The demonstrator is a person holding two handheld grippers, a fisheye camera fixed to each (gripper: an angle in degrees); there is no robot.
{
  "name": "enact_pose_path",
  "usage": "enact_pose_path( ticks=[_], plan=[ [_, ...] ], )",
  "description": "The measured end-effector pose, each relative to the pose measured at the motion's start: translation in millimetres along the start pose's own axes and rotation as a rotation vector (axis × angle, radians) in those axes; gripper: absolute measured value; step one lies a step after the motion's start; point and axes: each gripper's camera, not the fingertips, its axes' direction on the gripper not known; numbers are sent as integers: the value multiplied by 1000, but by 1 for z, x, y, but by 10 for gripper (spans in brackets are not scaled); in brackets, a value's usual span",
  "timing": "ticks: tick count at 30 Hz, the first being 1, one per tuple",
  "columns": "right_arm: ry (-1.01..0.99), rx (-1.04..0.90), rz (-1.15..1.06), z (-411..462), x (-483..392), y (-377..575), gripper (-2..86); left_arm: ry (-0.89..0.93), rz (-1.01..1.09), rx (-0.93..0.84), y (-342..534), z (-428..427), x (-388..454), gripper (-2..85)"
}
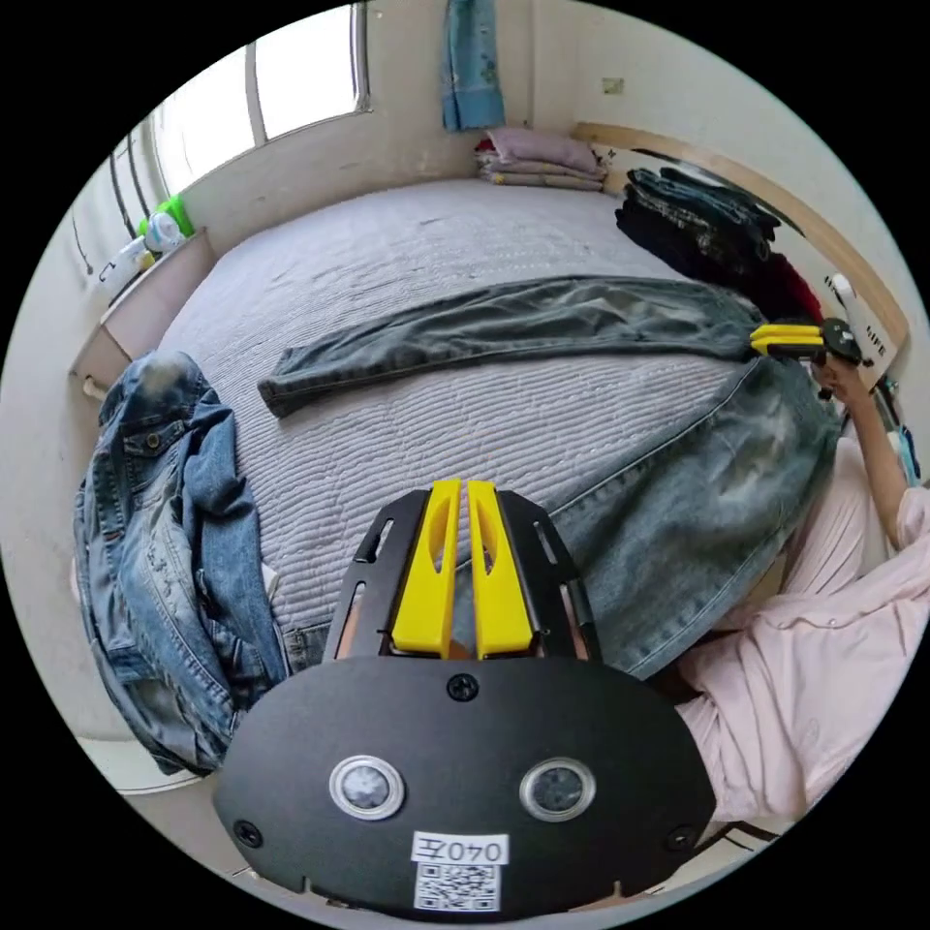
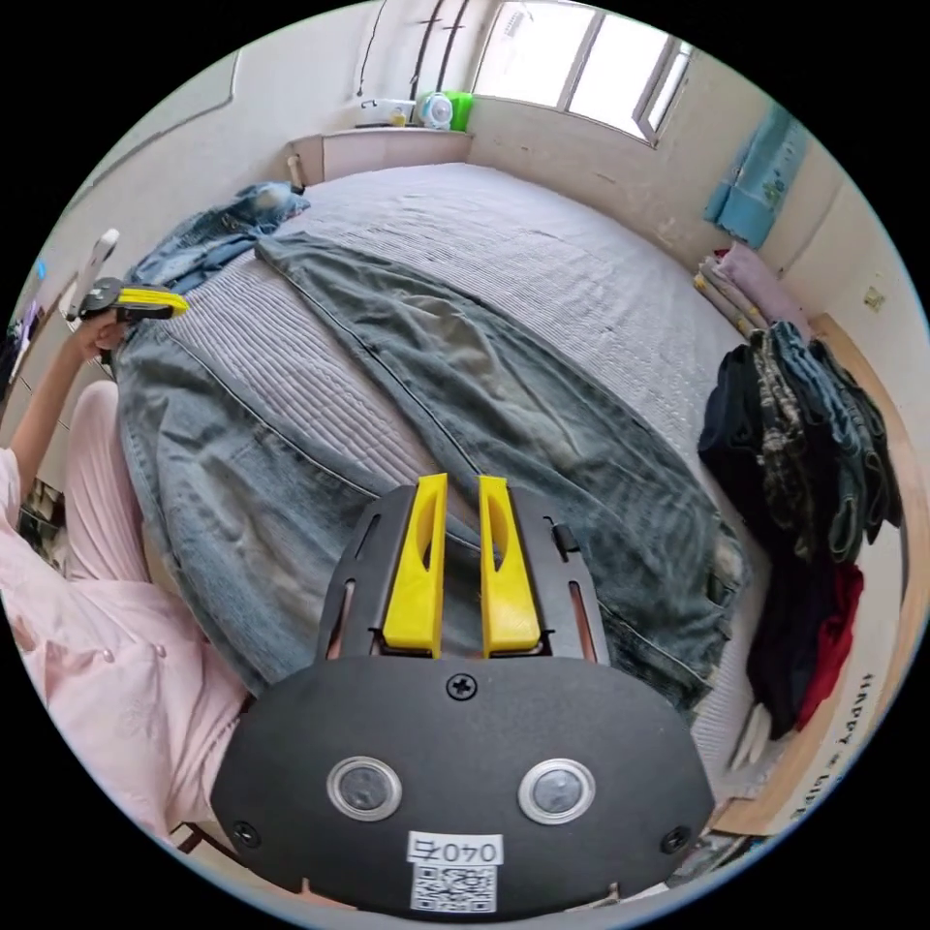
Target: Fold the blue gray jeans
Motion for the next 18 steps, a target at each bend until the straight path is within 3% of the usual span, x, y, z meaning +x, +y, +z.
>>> enact_pose_path(
  ticks=[3, 7, 13, 18],
  plan=[
    [116, -73, -49, -12, 6, 2, 62, -125, 42, -98, 25, -10, 7, -14],
    [246, -119, 6, -30, 25, 4, 60, -121, -89, -149, 54, -30, -22, -10],
    [-11, -140, -54, -9, 1, -16, 82, -126, -173, -208, 93, -34, -29, -8],
    [5, -208, -158, 29, -33, -44, 92, -146, -211, -190, 111, -47, -24, -1]
  ],
)
